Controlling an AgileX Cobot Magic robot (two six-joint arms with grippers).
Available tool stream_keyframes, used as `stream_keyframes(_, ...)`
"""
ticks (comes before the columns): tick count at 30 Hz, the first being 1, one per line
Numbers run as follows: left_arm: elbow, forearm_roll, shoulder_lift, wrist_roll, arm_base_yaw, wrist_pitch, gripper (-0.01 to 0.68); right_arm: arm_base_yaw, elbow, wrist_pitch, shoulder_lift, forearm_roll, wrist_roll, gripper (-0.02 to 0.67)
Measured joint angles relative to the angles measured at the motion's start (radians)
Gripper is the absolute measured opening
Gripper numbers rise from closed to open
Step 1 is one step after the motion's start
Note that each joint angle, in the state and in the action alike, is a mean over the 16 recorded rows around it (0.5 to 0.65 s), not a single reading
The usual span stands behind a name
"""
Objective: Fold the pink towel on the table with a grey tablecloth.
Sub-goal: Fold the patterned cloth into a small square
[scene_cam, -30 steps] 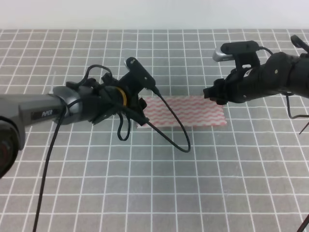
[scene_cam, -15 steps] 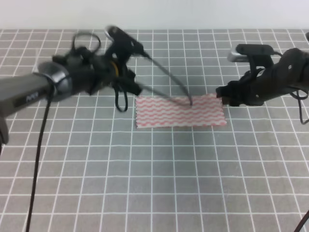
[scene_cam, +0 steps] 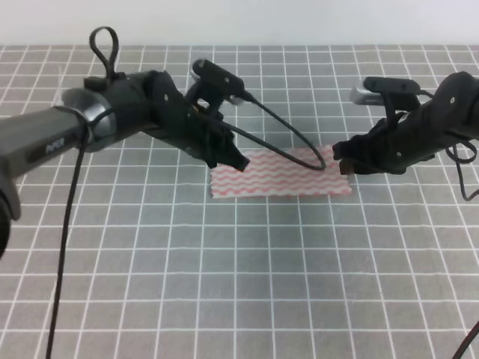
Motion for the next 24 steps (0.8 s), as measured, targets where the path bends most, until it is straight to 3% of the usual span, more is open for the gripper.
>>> stream_keyframes(7, 0.000, -0.114, 0.038, 0.117, 0.000, 0.049, 0.001, 0.000, -0.006, 0.014, 0.011, 0.032, -0.036, 0.275)
stream_keyframes(24, 0.000, -0.115, 0.064, 0.125, 0.000, 0.065, 0.000, 0.000, -0.093, 0.086, 0.105, 0.043, -0.047, 0.275)
